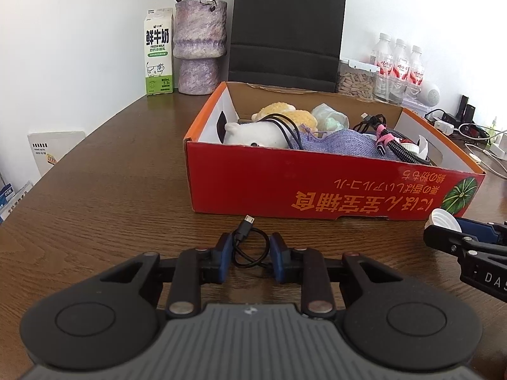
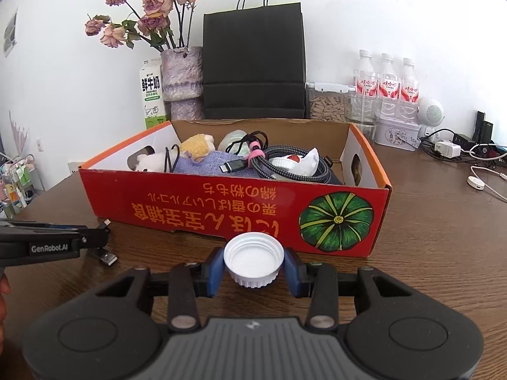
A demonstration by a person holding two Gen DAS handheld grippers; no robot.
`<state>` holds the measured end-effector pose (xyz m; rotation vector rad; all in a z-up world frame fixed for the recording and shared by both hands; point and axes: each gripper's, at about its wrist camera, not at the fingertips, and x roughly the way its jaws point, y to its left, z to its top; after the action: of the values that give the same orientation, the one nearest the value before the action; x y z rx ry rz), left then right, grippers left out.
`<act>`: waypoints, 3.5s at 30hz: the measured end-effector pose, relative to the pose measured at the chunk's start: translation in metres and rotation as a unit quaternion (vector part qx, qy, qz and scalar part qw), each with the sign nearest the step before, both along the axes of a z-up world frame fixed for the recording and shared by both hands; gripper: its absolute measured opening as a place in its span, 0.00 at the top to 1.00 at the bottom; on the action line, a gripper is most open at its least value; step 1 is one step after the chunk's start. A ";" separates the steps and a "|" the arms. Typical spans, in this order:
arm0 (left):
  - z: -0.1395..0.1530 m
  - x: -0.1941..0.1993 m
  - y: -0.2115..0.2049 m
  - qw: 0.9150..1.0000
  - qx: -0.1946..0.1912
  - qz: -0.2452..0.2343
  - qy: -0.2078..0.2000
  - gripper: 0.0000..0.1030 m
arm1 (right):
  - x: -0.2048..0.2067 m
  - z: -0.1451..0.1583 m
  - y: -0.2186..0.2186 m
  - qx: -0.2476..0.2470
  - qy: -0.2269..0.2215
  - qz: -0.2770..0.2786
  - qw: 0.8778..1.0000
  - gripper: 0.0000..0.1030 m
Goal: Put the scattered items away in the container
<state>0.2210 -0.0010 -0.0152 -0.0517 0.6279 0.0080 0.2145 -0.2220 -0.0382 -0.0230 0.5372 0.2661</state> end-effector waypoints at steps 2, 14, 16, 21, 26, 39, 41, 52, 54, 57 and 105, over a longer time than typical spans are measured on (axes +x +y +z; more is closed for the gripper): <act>0.004 -0.004 0.000 1.000 0.001 -0.002 -0.010 0.74 | -0.005 0.002 0.000 -0.003 -0.014 0.000 1.000 0.62; 0.074 -0.009 -0.005 0.990 -0.007 -0.018 -0.141 0.74 | -0.006 0.048 -0.004 0.021 -0.109 -0.008 0.994 0.62; 0.082 -0.002 -0.009 0.987 -0.009 -0.017 -0.158 0.74 | 0.003 0.056 -0.004 0.028 -0.120 -0.013 0.992 0.62; 0.089 0.021 -0.022 0.982 -0.022 -0.018 -0.185 0.73 | 0.033 0.071 -0.002 0.051 -0.139 -0.028 0.989 0.62; 0.078 0.055 -0.032 0.984 -0.024 -0.017 -0.174 0.74 | 0.069 0.068 -0.003 0.058 -0.143 -0.041 0.987 0.62; 0.033 0.096 -0.033 0.988 -0.009 -0.030 -0.153 0.76 | 0.101 0.034 -0.009 0.044 -0.093 -0.042 0.994 0.62; 0.033 0.094 -0.033 0.987 -0.008 -0.030 -0.158 0.74 | 0.100 0.032 -0.007 0.039 -0.090 -0.040 0.994 0.61; 0.038 0.079 -0.029 0.980 0.007 0.029 -0.198 0.00 | 0.081 0.035 -0.008 0.033 -0.122 -0.056 0.990 0.00; 0.037 0.081 -0.029 0.981 0.010 0.031 -0.191 0.00 | 0.082 0.035 -0.009 0.032 -0.120 -0.056 0.991 0.00; 0.036 0.080 -0.030 0.980 0.016 0.033 -0.193 0.00 | 0.081 0.035 -0.011 0.031 -0.122 -0.058 0.990 0.00; 0.062 -0.115 -0.021 0.994 0.035 -0.012 -0.101 0.00 | -0.119 0.065 -0.002 0.029 -0.024 -0.031 0.999 0.00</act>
<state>0.1063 -0.0216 0.0472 0.0225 0.4261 0.0010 0.0953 -0.2242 0.0270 0.0438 0.4822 0.2204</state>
